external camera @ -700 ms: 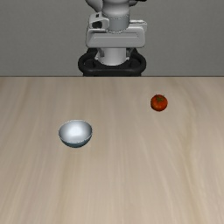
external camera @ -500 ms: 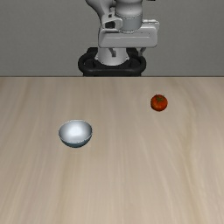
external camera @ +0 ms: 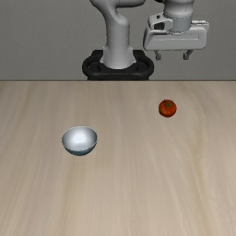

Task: Pick the tomato on the table and place it on the bowl

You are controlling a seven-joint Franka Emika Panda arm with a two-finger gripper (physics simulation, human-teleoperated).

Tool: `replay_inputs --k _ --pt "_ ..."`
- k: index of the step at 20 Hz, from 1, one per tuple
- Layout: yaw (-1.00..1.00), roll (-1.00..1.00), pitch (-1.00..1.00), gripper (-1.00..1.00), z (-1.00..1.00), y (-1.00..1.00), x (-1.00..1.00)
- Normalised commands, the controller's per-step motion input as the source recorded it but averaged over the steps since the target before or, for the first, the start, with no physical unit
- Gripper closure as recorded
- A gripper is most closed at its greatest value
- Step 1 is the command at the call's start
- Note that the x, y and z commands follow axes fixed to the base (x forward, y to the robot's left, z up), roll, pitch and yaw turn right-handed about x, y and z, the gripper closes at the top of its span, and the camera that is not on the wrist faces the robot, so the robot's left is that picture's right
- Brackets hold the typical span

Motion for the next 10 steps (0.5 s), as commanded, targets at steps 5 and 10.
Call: replay_inputs --k 5,10 --pt "0.00 0.00 0.00 -1.00 -0.60 0.00 -0.40" --pt "0.00 0.00 0.00 -1.00 -1.00 0.00 0.00"
